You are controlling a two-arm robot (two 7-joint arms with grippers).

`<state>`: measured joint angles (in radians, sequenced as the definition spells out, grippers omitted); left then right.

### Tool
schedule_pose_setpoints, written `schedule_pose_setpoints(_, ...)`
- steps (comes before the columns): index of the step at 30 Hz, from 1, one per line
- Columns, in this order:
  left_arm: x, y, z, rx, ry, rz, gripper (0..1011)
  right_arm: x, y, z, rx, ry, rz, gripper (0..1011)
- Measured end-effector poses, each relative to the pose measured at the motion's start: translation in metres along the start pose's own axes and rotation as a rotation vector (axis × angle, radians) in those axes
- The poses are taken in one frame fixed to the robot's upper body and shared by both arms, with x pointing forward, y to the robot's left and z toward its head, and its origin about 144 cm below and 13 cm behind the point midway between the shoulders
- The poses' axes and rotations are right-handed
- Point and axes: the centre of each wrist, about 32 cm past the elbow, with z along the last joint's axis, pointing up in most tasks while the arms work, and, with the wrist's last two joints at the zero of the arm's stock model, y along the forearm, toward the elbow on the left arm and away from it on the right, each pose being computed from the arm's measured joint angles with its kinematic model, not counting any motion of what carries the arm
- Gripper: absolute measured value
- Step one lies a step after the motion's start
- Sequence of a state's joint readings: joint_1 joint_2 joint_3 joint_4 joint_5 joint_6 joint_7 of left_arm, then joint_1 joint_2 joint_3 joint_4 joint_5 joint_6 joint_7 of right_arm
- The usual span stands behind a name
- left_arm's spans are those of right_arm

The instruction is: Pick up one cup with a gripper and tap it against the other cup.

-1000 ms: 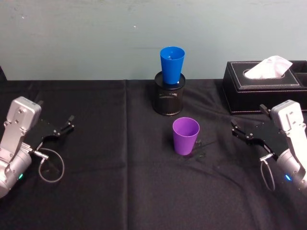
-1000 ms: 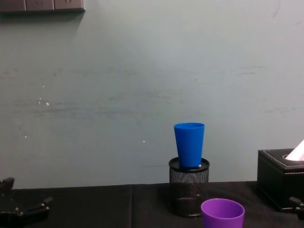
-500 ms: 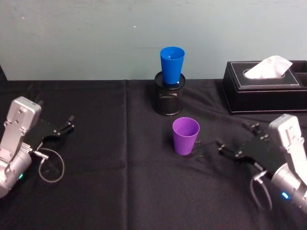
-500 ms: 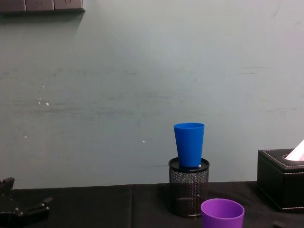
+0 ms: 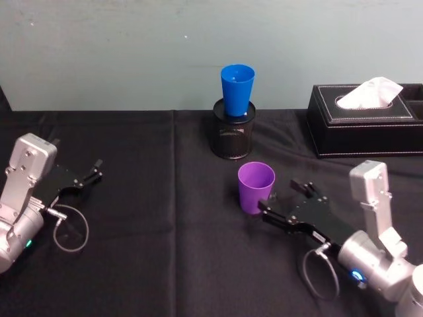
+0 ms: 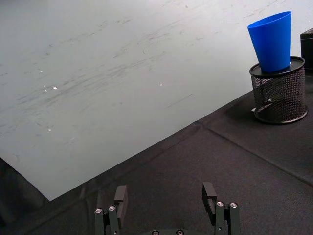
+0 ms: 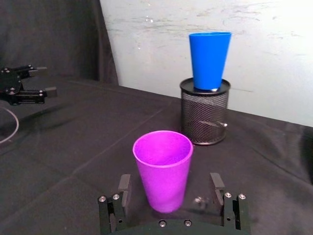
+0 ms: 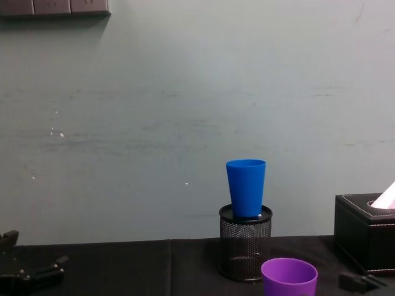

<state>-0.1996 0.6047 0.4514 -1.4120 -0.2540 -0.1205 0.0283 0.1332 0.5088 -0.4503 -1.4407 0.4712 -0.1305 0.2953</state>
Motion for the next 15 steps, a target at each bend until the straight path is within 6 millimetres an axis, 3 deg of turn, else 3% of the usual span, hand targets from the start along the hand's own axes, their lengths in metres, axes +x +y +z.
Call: schedule_pose_setpoints(15, 0.0, 0.0, 0.0, 0.0, 0.0, 0.0, 1000, -0.009, 0.042, 0.001, -0.011, -0.079, -0.007, 1003)
